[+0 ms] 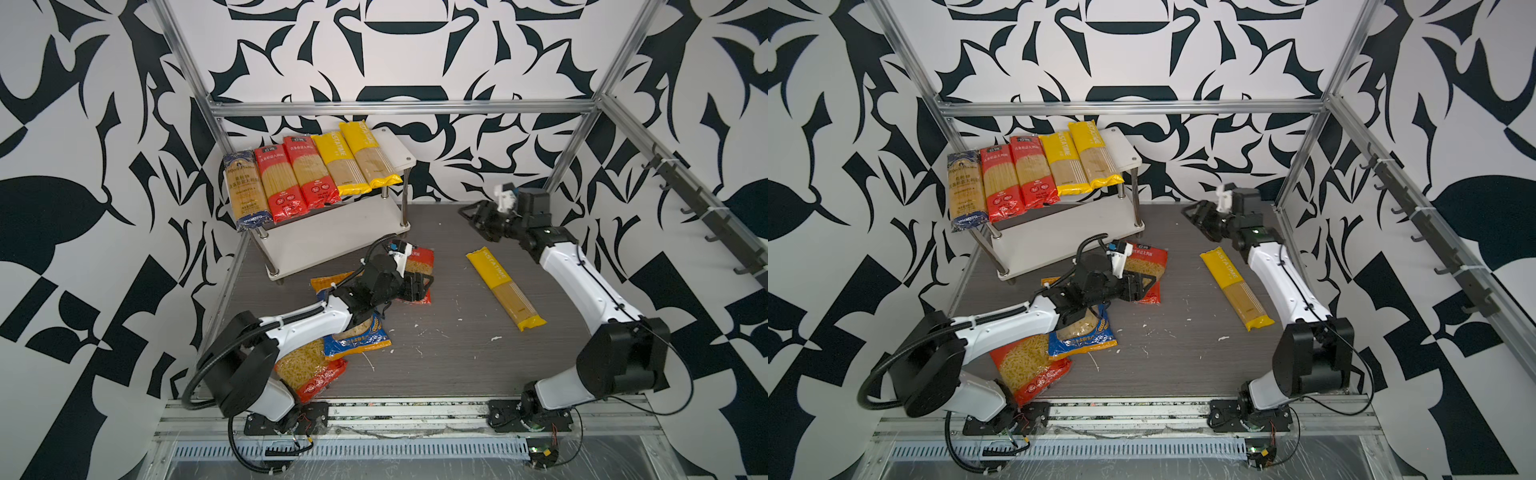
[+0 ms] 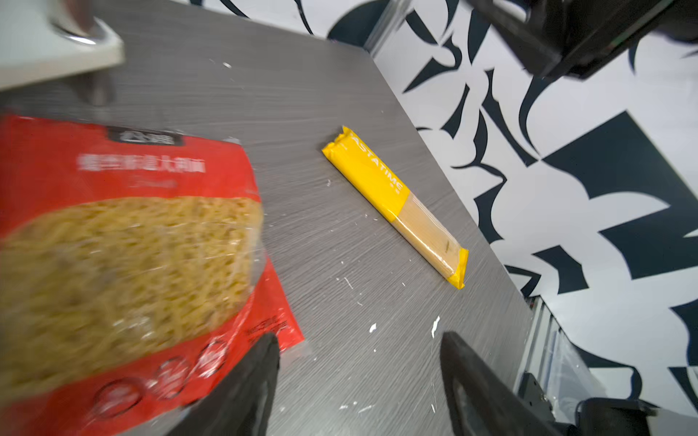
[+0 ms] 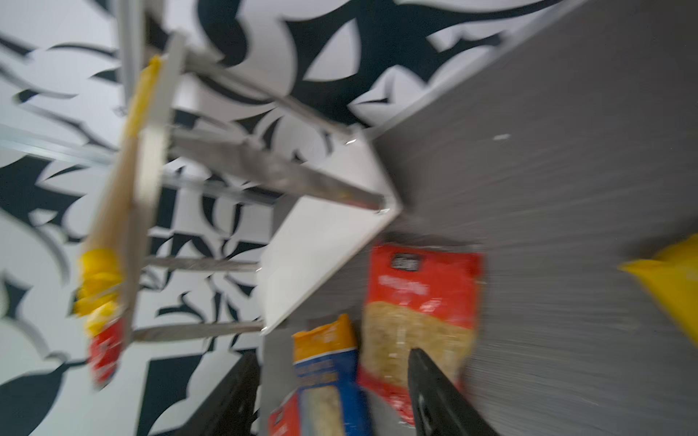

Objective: Arrange pasta packages on shelves
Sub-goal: Rotate the pasta bag at the middle-right of the table.

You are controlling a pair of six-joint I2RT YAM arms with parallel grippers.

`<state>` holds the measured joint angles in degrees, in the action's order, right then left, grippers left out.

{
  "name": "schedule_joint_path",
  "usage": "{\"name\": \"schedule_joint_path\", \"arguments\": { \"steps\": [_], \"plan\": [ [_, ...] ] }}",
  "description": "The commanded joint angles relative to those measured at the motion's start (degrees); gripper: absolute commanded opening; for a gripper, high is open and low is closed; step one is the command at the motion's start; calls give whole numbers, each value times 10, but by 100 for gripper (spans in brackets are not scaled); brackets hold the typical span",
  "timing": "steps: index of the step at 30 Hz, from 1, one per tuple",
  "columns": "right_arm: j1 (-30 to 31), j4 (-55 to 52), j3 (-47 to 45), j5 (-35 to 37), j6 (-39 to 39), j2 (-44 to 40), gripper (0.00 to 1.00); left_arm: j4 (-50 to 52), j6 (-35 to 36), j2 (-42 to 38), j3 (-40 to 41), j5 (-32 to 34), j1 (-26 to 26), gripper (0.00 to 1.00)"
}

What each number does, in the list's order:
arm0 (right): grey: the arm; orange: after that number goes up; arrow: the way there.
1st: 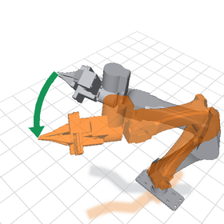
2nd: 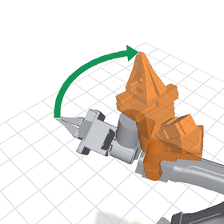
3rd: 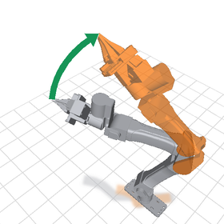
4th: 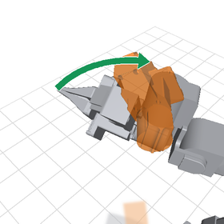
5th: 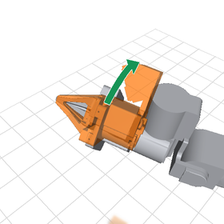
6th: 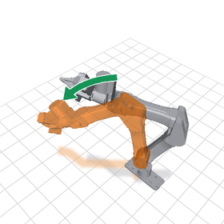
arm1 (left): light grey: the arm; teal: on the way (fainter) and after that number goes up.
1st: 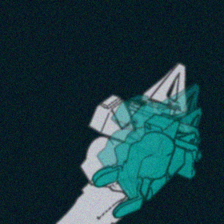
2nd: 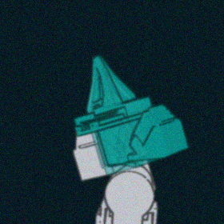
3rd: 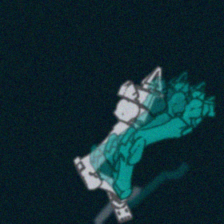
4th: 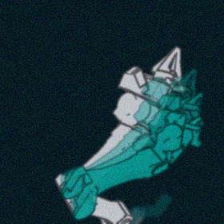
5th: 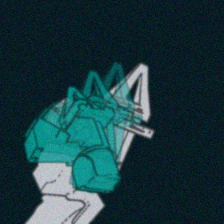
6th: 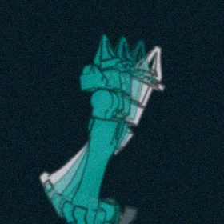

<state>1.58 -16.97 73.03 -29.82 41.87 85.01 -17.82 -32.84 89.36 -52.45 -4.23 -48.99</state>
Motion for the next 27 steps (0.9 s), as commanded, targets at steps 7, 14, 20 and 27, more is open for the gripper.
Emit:
{"name": "schedule_joint_path", "arguments": {
  "steps": [7, 14, 20, 27],
  "plan": [
    [-112, -86, -125, 292, -120, 14, 68, -32, -16, 117, -64, -9, -12, 73],
    [-146, -59, -165, 277, -113, 78, 67, -33, -6, 115, -63, -17, -12, 73],
    [-130, -12, -271, 188, -41, 46, 62, -49, -15, 110, -50, -21, -12, 72],
    [29, 5, -333, 178, 75, -36, 62, -48, -11, 108, -50, -27, -11, 72]
  ]
}}
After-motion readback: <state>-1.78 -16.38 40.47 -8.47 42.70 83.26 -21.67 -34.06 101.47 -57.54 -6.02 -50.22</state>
